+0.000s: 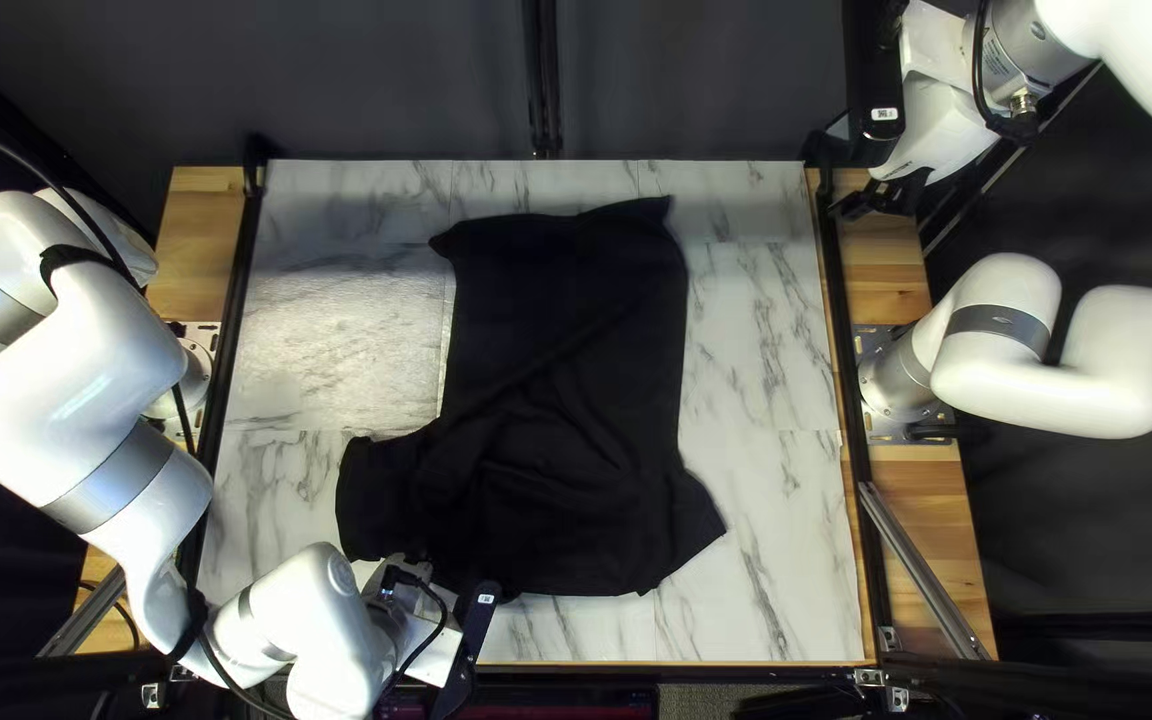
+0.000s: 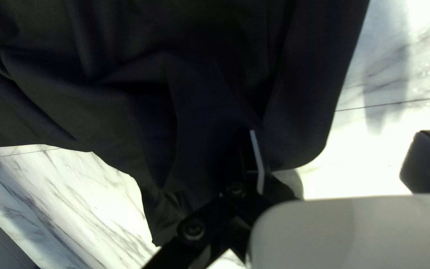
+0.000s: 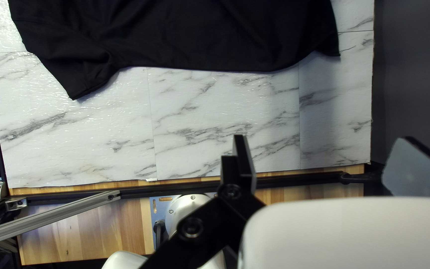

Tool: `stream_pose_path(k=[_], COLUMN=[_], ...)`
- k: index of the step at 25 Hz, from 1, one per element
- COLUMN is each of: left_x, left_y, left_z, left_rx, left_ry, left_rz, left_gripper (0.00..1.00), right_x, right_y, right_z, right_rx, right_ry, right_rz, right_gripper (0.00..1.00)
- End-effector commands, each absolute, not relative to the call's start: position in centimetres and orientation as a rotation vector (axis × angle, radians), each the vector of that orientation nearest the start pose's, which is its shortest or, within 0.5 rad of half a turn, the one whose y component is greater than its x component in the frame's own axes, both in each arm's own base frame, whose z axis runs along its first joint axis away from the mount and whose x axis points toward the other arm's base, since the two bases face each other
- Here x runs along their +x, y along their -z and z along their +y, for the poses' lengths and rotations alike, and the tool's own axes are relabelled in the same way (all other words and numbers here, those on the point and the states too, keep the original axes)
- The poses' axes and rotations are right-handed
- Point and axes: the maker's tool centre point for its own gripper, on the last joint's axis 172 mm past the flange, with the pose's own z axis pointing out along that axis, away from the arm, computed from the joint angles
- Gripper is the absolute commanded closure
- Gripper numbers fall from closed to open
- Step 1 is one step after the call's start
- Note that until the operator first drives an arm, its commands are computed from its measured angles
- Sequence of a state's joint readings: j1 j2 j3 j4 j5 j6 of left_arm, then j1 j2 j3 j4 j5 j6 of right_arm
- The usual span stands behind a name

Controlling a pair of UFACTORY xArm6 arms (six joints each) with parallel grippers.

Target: Fold t-shirt

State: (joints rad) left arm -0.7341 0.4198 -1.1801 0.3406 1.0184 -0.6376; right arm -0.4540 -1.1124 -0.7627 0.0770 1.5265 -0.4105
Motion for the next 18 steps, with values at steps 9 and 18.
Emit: stream_pose_path(k=[9,18], left_x=[39.3,40.7], left_y=[-3.4,-7.2], left_z=[-25.4,-26.0], left_rx=[-2.747,-2.72], left_ry=[-0.028,-0.019], left_rz=[0.43,0.459], left_gripper=[0.72,0.79], right_x=[22.0,22.0], right_y=[-39.1,-39.1], right_z=[-8.5,-8.5], right_rx=[-3.168,-3.168], right_ry=[0.558,0.558], right_rz=[0.053,0.053], right_gripper=[0.0,0.0])
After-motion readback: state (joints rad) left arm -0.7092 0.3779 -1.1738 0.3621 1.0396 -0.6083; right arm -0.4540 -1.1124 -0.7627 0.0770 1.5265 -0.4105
